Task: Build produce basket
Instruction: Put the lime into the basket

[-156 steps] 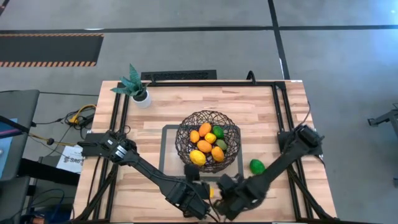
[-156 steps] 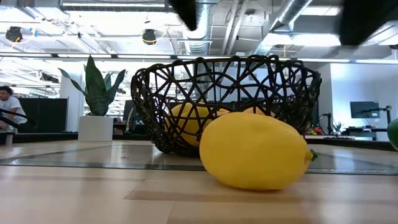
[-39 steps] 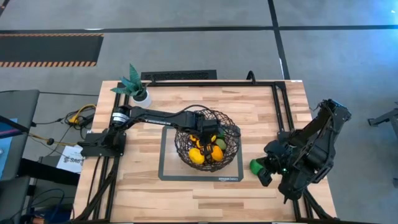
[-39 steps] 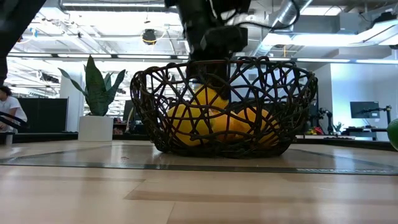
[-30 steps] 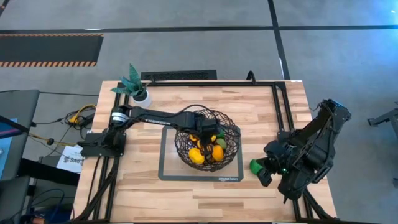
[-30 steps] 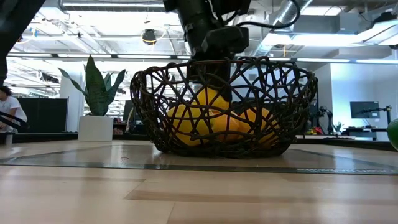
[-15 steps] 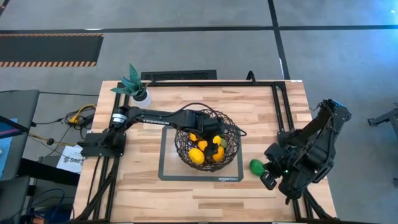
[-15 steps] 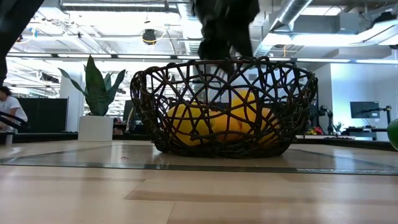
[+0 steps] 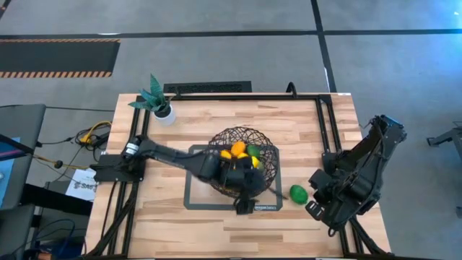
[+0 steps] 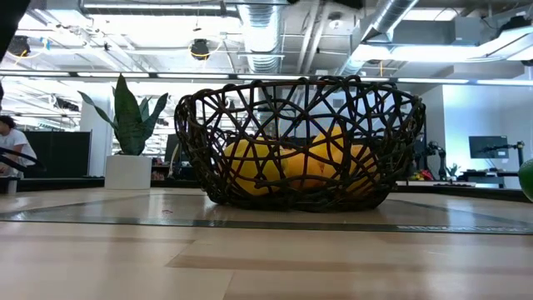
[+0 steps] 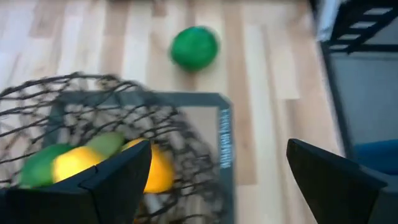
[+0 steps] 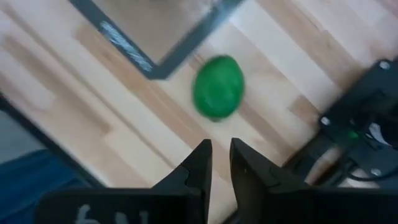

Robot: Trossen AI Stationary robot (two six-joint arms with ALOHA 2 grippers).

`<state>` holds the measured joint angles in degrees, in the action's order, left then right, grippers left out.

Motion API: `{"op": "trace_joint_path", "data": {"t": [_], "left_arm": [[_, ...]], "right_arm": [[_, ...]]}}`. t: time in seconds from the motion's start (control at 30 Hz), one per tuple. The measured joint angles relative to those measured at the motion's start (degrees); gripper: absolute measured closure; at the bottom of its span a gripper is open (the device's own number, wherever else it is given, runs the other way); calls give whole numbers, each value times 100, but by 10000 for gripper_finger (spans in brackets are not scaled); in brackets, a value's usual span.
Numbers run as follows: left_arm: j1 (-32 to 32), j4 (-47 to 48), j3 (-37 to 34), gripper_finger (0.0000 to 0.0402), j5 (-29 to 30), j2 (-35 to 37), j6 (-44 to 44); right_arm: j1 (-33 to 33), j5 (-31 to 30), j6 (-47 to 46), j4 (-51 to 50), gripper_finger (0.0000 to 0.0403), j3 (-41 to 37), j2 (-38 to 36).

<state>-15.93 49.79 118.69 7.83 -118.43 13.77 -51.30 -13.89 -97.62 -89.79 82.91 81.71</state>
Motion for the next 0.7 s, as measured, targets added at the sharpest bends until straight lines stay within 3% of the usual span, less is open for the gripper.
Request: {"op": "trace_joint_path", "data": {"t": [0.27, 0.7], "left_arm": [[-596, 122, -2, 43, 772, 74, 495], [-859, 1973, -3, 42, 1747, 630, 1052]], "right_arm": [[138, 223, 1, 732, 289, -908, 4], [1078, 197, 299, 1563, 248, -1863, 7]]}}
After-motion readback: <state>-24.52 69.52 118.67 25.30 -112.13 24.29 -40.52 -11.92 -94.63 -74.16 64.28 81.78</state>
